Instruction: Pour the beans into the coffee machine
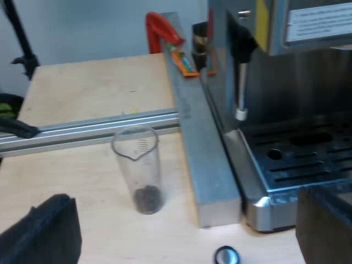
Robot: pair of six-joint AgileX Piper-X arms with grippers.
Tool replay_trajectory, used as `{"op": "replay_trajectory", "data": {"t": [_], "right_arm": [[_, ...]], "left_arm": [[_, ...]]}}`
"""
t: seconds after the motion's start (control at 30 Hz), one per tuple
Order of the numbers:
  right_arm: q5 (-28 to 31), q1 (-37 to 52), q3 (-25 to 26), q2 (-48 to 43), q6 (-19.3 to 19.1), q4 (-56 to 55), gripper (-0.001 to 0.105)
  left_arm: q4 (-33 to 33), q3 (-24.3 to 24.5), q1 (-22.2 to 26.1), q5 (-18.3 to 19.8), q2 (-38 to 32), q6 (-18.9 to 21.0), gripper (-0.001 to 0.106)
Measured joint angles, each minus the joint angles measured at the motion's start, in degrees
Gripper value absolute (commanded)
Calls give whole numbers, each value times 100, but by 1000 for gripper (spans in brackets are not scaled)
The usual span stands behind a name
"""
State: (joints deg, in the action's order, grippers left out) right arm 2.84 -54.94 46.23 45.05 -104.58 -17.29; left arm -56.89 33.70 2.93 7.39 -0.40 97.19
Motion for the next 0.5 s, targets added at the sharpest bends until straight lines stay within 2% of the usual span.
{"op": "replay_trajectory", "data": {"t": [0.2,0.5], "right_arm": [[0,0,0,0,0,0,82],[0,0,0,0,0,0,82]], "left_arm": [[22,0,0,-70,432,33,81],[474,0,0,-23,1760,110,81]]}}
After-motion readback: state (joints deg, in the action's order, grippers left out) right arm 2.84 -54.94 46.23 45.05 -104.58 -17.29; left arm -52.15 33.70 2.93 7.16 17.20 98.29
